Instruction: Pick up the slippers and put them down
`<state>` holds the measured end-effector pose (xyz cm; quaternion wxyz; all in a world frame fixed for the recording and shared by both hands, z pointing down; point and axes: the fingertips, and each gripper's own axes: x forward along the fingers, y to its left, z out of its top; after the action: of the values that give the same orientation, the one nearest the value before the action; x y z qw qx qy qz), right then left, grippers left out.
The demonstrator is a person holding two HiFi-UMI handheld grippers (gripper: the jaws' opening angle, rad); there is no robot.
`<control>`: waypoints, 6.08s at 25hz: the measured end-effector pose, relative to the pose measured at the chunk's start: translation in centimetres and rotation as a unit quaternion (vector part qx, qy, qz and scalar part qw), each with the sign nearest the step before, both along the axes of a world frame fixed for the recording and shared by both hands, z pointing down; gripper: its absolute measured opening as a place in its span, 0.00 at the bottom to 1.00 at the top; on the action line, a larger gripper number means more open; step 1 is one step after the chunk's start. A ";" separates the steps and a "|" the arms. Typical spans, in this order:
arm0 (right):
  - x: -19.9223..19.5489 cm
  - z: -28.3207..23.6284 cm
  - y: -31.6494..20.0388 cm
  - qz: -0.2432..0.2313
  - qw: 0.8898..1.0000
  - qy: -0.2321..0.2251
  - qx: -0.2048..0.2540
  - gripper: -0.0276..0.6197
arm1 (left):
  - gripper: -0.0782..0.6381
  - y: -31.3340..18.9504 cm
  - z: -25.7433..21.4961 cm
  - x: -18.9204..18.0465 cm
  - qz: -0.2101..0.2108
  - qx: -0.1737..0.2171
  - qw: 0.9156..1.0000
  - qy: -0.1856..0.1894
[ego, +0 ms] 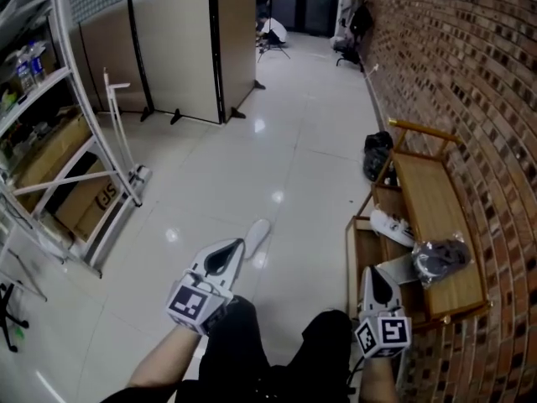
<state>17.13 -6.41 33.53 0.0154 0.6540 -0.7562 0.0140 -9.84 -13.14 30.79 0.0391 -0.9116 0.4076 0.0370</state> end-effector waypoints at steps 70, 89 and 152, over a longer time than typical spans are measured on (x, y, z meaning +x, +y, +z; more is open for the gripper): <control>11.4 3.8 5.4 0.182 0.982 0.028 -0.034 0.06 | 0.11 -1.6 4.9 28.6 0.301 -0.138 0.943 0.032; 13.0 2.2 6.4 0.197 0.979 0.047 -0.033 0.06 | 0.11 -2.1 11.5 32.4 0.379 -0.538 0.640 0.397; -0.2 -0.9 1.5 0.016 1.000 0.022 0.015 0.06 | 0.19 -9.5 17.2 18.1 0.180 -0.436 0.830 0.299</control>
<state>16.95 -4.86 32.65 0.0219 0.6663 -0.7453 -0.0119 8.26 -22.68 47.99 -0.4929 -0.8358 0.2022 0.1325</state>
